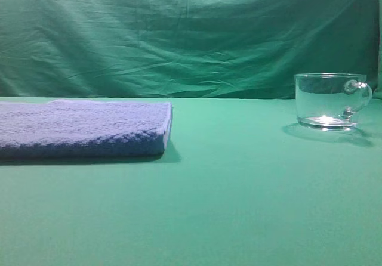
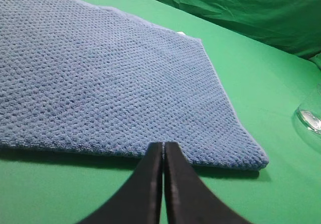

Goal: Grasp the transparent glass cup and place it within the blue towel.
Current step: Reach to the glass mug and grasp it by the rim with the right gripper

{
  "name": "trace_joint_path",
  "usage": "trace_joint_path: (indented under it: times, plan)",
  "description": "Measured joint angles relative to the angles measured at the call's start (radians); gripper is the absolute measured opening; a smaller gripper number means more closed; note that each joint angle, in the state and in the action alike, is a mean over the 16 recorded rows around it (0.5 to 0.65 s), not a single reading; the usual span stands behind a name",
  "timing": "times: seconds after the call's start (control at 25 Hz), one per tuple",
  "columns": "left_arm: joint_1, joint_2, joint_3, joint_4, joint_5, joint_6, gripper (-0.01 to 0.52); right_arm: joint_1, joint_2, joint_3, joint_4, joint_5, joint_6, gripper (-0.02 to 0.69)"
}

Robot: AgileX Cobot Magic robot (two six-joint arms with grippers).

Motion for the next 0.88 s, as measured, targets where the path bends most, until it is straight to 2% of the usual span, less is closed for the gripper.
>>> trace_joint_path:
  times: [0.88]
  plan:
    - [0.000, 0.000, 0.000, 0.000, 0.000, 0.000, 0.000, 0.000, 0.000, 0.000, 0.000, 0.002, 0.000, 0.000]
